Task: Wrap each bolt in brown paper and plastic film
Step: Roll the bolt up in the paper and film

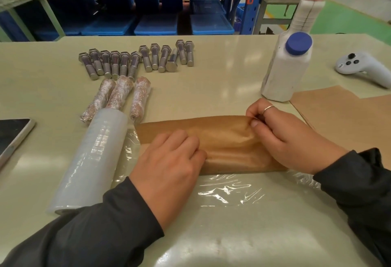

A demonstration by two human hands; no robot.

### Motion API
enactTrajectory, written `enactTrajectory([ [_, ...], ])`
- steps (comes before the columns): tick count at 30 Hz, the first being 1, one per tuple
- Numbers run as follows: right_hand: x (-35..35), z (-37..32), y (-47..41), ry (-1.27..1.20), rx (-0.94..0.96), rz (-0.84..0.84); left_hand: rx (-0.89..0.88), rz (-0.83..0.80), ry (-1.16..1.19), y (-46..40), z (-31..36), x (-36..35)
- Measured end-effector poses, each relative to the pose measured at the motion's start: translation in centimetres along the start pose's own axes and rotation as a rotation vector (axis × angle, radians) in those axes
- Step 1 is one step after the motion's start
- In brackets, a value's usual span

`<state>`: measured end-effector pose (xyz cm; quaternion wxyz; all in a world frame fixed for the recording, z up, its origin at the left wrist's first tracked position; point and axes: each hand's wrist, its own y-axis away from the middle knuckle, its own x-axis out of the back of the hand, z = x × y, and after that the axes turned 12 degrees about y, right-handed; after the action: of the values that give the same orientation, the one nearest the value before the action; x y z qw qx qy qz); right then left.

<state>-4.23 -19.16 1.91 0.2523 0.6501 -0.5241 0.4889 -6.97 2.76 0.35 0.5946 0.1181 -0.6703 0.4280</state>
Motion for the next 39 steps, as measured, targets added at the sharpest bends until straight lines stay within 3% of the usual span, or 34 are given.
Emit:
enactTrajectory([
  [4,0.3,-0.9,0.0,-0.025,-0.021,-0.158,0.016,-0.053,0.06,0.3,-0.1,-0.4],
  [9,0.5,-0.8,0.0,-0.166,-0.063,-0.228,0.037,-0.078,0.094,0.1,-0.5,-0.3],
  [14,0.3,-0.9,0.2,-0.249,-0.026,-0.275,0.031,0.072,0.086,0.1,0.0,0.3],
  [18,0.4,-1.0,0.2,-0.235,0.097,-0.278,0.125,0.216,0.033,-0.1,0.6,0.7],
  [25,0.4,-0.7,0.4,-0.221,0.175,-0.306,-0.003,-0.008,0.086,0.0,-0.5,1.1],
  [30,1.5,-0.3,0.9,-0.258,0.16,-0.513,-0.108,-0.088,-0.045,-0.1,0.2,1.6],
  [35,2.5,-0.3,0.9,-0.188,0.143,-0.699,-0.035,-0.202,0.071,0.5,0.1,1.7],
  [39,3.1,-0.3,0.9,-0.192,0.133,-0.775,0.028,-0.139,0.082,0.1,0.1,1.3],
])
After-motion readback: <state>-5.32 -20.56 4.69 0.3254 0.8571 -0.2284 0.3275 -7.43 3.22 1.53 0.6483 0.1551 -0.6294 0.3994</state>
